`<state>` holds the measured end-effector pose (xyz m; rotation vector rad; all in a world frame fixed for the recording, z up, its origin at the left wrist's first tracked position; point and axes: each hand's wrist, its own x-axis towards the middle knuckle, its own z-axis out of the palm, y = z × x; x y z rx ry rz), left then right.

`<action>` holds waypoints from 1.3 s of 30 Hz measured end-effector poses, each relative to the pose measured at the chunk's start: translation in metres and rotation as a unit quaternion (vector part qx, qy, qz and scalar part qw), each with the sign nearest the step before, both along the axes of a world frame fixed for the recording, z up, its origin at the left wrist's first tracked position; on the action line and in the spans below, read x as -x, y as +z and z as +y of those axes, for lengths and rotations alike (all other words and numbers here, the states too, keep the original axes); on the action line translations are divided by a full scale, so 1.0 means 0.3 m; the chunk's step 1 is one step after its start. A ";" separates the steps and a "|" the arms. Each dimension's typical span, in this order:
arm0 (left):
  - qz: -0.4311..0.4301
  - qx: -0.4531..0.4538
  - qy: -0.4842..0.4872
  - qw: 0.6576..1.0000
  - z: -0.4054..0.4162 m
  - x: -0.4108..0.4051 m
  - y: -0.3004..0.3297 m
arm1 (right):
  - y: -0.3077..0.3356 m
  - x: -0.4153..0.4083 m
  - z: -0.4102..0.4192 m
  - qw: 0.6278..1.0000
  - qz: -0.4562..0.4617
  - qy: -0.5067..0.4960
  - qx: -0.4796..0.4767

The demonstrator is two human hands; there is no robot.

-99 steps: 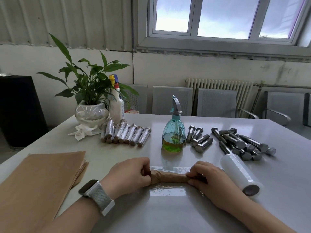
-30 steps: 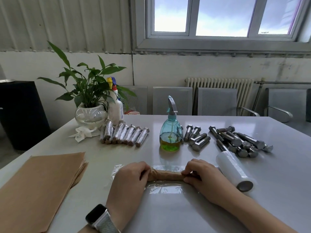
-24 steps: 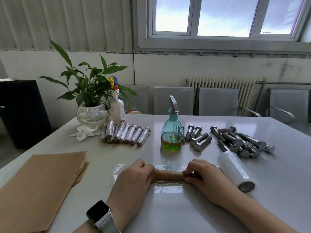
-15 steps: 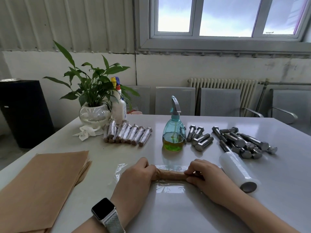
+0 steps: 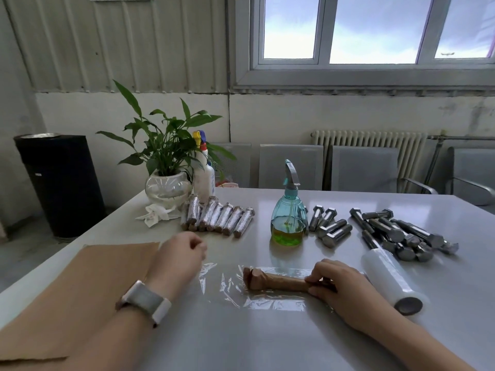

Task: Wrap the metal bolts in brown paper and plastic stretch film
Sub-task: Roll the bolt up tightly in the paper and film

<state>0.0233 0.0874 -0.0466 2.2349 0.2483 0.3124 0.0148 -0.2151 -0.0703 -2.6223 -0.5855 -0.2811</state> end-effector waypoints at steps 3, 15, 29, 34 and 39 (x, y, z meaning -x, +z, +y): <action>0.107 -0.201 0.038 0.973 0.066 -0.052 -0.031 | -0.002 0.000 0.000 1.000 -0.001 0.002 -0.008; 0.091 -0.214 -0.005 0.973 0.013 -0.084 -0.056 | -0.015 -0.009 -0.008 1.000 -0.008 0.011 -0.015; 0.005 0.112 -0.186 0.976 -0.246 -0.109 0.070 | -0.017 -0.023 -0.013 0.999 -0.024 0.022 -0.002; 0.020 -0.071 -0.246 0.967 -0.405 -0.113 -0.019 | -0.016 -0.024 -0.013 0.999 -0.026 0.028 -0.010; 0.108 -0.050 -0.309 0.944 -0.399 -0.122 -0.004 | -0.021 -0.028 -0.013 0.999 -0.027 0.023 -0.016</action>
